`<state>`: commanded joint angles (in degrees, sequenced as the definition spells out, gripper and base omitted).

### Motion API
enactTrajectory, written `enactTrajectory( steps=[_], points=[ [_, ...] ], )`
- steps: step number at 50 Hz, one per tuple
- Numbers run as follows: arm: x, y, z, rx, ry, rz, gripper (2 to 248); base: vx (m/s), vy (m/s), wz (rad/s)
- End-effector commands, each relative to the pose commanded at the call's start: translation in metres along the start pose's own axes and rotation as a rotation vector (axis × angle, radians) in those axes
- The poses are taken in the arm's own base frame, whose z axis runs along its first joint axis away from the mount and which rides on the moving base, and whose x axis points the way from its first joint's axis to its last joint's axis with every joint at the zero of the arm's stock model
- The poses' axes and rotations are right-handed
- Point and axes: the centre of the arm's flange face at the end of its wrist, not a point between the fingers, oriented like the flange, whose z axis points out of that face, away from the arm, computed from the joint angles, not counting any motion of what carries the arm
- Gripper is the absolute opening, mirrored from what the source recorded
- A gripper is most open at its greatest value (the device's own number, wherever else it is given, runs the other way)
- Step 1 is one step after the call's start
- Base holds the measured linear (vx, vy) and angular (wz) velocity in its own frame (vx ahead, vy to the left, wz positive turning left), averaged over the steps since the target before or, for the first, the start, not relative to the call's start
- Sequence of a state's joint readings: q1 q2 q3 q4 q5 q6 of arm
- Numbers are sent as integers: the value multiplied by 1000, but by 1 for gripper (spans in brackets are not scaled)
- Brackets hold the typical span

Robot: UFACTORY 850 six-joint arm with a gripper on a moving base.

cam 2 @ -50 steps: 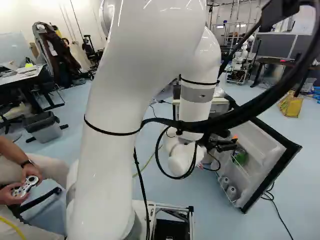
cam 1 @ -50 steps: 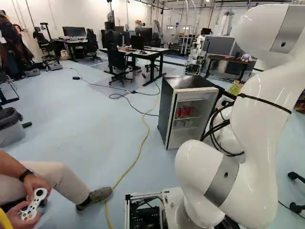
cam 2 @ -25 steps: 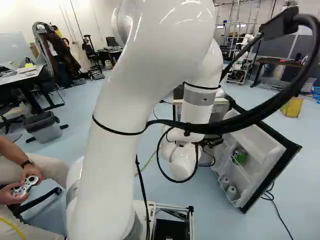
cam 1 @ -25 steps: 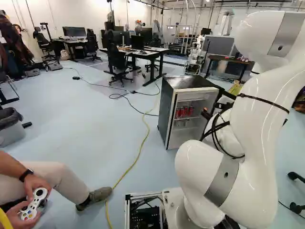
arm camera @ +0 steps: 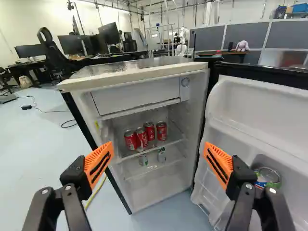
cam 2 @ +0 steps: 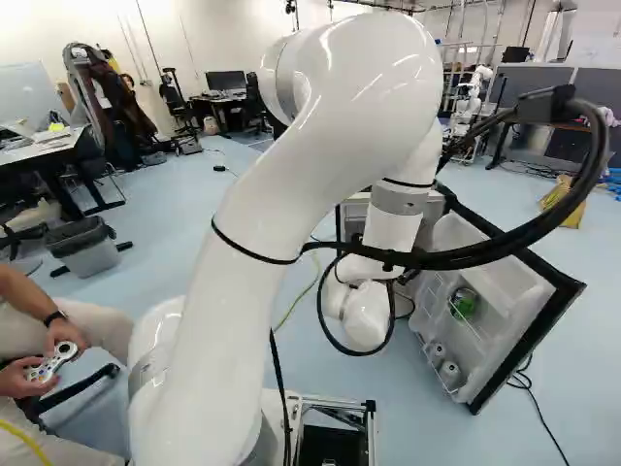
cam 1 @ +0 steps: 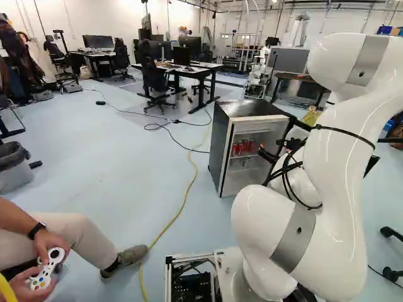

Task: Grab a drink from the fridge

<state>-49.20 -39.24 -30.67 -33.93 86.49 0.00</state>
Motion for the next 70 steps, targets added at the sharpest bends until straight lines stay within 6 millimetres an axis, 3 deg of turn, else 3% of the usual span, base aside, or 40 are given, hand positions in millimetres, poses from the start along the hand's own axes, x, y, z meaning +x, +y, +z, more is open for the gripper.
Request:
enactTrajectory(
  steps=[70],
  points=[
    [-91,8,106,102,-77,-14,247,0,0,0]
  ],
)
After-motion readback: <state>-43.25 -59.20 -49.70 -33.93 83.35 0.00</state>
